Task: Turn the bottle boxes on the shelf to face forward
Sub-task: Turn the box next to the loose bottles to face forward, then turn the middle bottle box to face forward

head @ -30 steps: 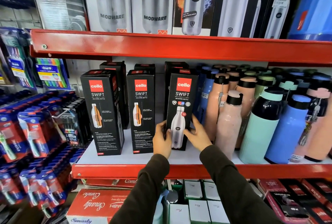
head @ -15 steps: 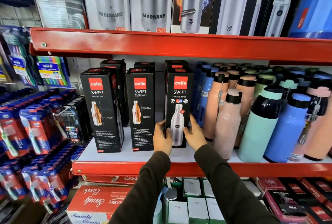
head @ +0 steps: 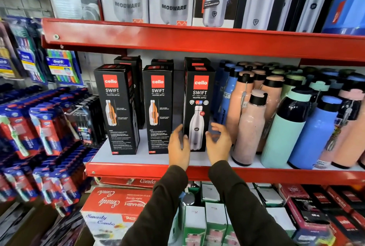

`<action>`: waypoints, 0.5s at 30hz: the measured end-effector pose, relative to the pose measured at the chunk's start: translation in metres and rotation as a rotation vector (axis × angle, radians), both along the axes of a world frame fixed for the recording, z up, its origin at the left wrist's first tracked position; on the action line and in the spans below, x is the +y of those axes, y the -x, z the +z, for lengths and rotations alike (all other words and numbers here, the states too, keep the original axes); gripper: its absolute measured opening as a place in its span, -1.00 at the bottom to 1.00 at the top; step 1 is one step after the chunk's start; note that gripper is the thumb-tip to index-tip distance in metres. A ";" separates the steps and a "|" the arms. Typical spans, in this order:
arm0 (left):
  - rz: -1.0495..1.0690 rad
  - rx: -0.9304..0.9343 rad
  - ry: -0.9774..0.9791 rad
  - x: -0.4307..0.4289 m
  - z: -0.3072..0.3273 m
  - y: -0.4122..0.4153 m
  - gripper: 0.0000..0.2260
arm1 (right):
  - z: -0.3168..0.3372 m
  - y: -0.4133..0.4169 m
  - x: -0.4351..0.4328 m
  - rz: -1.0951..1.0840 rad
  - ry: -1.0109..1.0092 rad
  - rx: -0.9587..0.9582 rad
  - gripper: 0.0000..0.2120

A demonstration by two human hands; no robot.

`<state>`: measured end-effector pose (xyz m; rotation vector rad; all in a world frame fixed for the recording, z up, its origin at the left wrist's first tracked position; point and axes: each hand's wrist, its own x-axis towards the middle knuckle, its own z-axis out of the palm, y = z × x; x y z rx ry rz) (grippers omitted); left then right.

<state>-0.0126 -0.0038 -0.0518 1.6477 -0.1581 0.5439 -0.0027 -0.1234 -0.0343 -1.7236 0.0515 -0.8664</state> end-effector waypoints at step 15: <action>0.092 0.000 0.157 0.090 0.016 0.002 -0.58 | 0.000 0.002 0.107 0.409 -0.022 0.186 -0.57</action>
